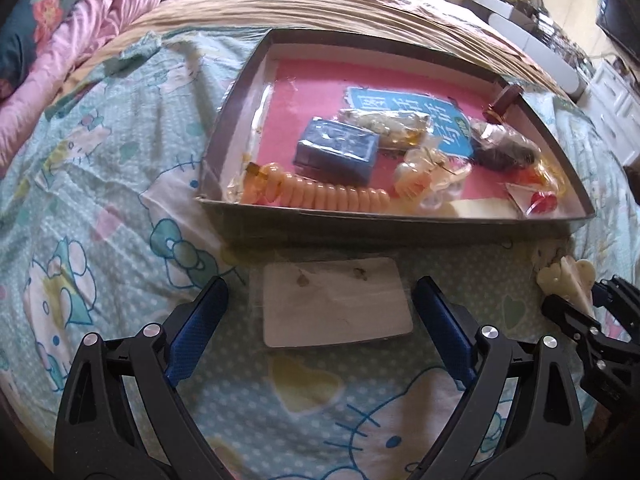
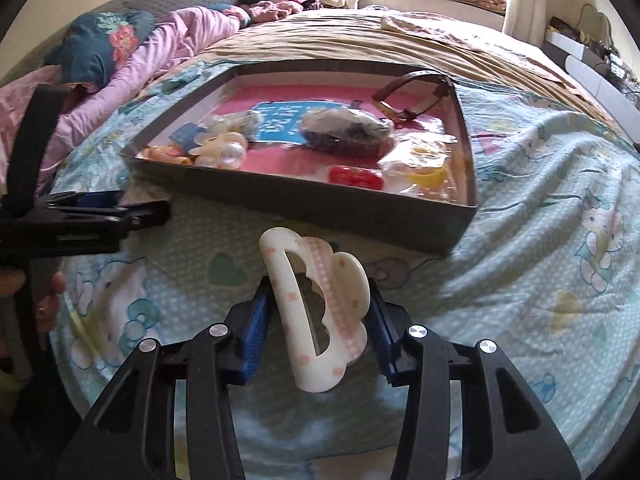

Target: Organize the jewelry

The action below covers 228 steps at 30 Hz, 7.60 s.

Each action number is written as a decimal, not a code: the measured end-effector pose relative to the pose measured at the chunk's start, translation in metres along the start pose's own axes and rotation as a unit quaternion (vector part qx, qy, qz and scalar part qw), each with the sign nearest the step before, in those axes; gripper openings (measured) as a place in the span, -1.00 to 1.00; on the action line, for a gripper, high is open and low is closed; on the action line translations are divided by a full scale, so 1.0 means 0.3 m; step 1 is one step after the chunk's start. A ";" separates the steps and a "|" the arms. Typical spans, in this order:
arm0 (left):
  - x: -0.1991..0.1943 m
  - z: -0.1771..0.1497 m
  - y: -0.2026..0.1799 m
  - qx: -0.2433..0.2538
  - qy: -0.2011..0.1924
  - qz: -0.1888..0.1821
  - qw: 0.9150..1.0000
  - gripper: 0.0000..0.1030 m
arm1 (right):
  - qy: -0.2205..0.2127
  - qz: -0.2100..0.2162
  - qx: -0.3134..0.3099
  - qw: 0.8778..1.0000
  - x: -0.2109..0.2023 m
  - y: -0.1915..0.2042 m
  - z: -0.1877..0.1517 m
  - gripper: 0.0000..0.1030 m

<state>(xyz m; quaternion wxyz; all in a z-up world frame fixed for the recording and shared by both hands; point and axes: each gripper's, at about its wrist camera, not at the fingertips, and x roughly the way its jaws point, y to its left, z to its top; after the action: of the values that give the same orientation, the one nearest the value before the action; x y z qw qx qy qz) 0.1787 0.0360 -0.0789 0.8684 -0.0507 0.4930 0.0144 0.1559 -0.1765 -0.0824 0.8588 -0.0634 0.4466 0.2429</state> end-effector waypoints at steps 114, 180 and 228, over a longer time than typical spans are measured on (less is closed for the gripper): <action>-0.010 0.192 -0.060 0.032 -0.065 -0.029 0.997 0.16 | -0.085 -0.049 0.070 0.993 0.062 -0.110 0.264 -0.24; -0.439 -0.150 -0.050 -0.006 -0.126 -0.021 0.992 0.81 | -0.142 -0.019 0.068 0.987 -0.409 0.088 -0.064 0.89; -0.434 -0.181 -0.080 0.012 -0.120 -0.023 0.992 0.81 | -0.119 -0.023 0.066 0.990 -0.383 0.124 -0.116 0.89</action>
<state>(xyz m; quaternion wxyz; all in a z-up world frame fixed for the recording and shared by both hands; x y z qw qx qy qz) 0.0672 0.0097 0.0069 0.9219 -0.0491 0.3842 -0.0054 0.0572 -0.1966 -0.0072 0.9134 0.0120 0.3549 0.1988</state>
